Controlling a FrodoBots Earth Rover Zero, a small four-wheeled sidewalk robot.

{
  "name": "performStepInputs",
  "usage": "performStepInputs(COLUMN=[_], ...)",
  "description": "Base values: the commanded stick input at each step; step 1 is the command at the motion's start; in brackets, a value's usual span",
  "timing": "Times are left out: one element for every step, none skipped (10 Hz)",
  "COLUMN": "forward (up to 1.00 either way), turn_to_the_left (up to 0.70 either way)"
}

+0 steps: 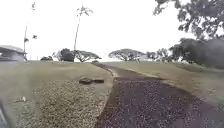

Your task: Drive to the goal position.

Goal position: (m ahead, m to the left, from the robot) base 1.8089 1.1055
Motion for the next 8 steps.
performStepInputs(forward=[0.00,0.00,0.00,0.00,0.00,0.00,0.00,0.00], turn_to_the_left=[-0.01,0.00,0.00,0.00,0.00,0.00,0.00,0.00])
